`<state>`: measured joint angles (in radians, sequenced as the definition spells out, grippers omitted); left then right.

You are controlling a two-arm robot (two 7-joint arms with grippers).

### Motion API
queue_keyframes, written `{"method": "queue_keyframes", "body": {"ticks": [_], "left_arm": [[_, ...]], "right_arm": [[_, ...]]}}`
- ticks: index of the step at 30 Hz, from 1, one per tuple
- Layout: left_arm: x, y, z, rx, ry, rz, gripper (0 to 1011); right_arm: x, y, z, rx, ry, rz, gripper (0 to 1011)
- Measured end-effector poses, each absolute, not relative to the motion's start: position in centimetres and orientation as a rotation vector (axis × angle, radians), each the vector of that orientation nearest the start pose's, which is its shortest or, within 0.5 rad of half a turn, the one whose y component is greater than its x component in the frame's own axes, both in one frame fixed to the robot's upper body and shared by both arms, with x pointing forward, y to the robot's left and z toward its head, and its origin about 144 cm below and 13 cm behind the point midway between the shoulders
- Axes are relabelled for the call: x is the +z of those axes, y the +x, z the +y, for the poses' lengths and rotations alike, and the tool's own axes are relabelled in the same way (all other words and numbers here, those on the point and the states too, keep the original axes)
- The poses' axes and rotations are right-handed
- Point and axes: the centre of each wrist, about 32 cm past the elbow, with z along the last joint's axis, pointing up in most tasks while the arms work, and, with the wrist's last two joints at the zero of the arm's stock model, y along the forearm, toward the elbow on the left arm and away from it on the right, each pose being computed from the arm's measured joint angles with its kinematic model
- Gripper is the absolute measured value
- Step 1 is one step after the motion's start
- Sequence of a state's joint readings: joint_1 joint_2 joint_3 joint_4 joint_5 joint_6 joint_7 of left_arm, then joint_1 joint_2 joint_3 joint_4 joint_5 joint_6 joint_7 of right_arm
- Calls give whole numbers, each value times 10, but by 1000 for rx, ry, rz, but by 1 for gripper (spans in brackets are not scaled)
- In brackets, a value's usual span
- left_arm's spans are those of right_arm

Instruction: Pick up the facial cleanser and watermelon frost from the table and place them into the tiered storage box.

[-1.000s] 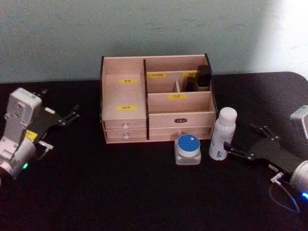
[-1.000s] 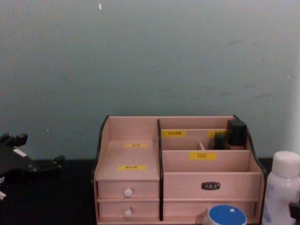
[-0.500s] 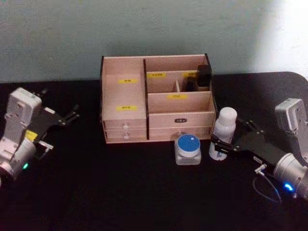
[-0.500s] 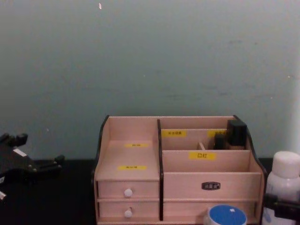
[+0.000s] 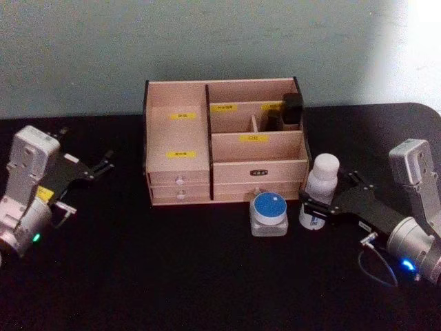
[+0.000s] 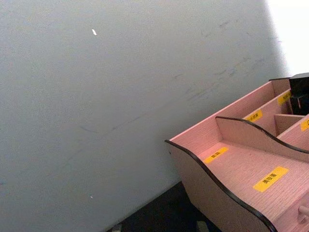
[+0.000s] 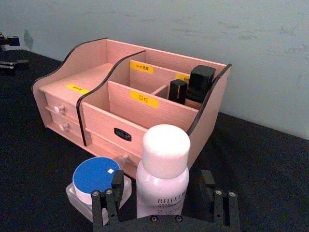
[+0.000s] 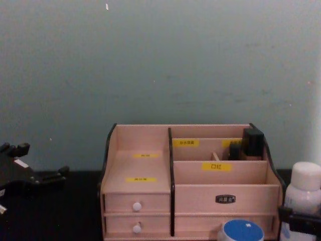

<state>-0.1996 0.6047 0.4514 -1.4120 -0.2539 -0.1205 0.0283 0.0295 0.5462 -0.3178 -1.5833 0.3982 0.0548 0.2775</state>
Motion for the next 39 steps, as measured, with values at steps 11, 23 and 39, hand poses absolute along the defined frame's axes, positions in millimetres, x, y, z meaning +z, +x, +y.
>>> {"method": "queue_keyframes", "body": {"ticks": [11,23,39], "left_arm": [[1140,489,310,1248,304,-285,1001],[1140,489,310,1248,305,-285,1001],[1140,489,310,1248,305,-285,1001]], "right_arm": [[1145,451,-293,-1005,-229,32,846],[1145,451,-293,-1006,-228,32,590],[1177,440,-302,-950,-189,-5,589]]}}
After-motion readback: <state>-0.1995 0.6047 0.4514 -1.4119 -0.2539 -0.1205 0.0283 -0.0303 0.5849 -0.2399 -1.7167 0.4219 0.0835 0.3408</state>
